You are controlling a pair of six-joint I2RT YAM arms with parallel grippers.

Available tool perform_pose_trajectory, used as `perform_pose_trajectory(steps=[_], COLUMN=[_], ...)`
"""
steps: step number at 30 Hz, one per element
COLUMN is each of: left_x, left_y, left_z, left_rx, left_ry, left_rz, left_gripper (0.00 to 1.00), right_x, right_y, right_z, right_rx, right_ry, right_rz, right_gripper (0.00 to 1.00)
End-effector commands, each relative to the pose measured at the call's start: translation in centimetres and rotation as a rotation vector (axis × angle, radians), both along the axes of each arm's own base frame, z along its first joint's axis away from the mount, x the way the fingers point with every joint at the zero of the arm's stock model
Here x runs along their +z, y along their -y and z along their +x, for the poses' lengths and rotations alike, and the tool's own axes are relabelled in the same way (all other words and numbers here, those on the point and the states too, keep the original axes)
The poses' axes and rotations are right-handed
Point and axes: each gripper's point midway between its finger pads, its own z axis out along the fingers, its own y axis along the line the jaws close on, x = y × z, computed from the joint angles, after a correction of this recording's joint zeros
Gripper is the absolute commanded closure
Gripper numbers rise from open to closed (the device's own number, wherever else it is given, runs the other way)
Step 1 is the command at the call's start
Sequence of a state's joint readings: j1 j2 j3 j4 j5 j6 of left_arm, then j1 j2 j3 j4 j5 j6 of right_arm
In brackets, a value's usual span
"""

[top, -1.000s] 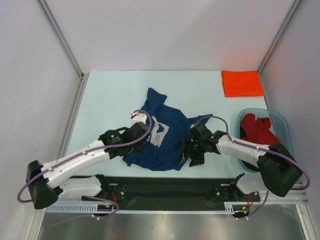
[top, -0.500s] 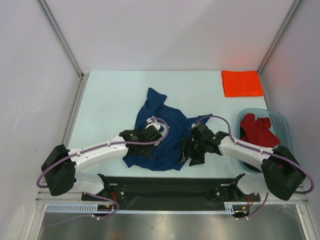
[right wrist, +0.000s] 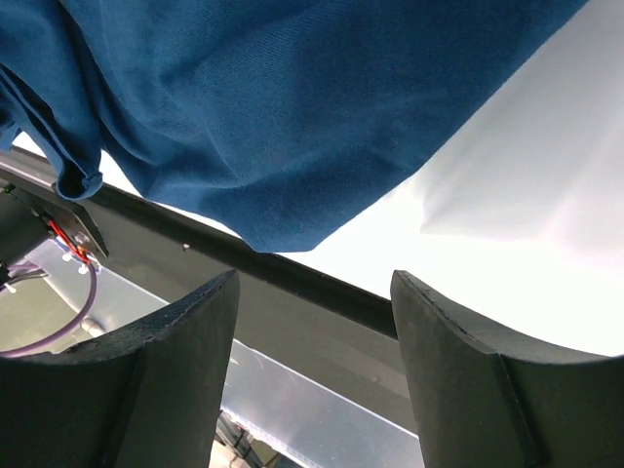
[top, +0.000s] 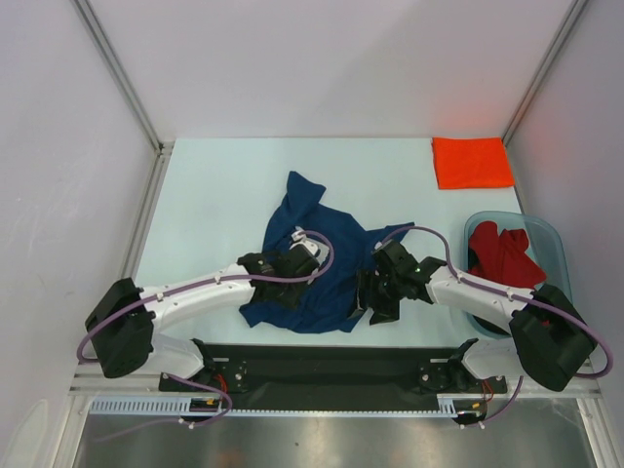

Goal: Fold and stack the t-shirts
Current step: Flatten the tshirt out

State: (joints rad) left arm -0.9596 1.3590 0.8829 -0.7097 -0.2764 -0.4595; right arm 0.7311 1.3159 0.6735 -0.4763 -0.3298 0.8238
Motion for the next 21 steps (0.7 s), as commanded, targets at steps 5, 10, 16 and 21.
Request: perform_pose_trajectory(steps=[5,10,16,21], left_x=[-0.6,-1.5,-2.2,-3.3], left_y=[1.6,1.5,0.5,-0.7], left_z=[0.0,-0.4,-0.1,0.2], left_rx=[-0.061,-0.067,-0.042,-0.038], left_ry=[0.006,-0.007,0.008,0.016], left_rz=[-0.001,0.018,0.073,0.148], left_gripper=[0.56,0.55,0.59,0.65], right_x=[0.7,0.7,0.7,0.9], right_y=[-0.4,-0.2,0.0,-0.1], right_z=[0.4,0.2,0.0,0.0], right_rx=[-0.02,-0.025,-0.025,-0.026], right_ry=[0.029,0.026,0.027,0.031], right_rz=[0.03,0.03,0.025,0.028], right_gripper=[0.31,0.31,0.3,0.31])
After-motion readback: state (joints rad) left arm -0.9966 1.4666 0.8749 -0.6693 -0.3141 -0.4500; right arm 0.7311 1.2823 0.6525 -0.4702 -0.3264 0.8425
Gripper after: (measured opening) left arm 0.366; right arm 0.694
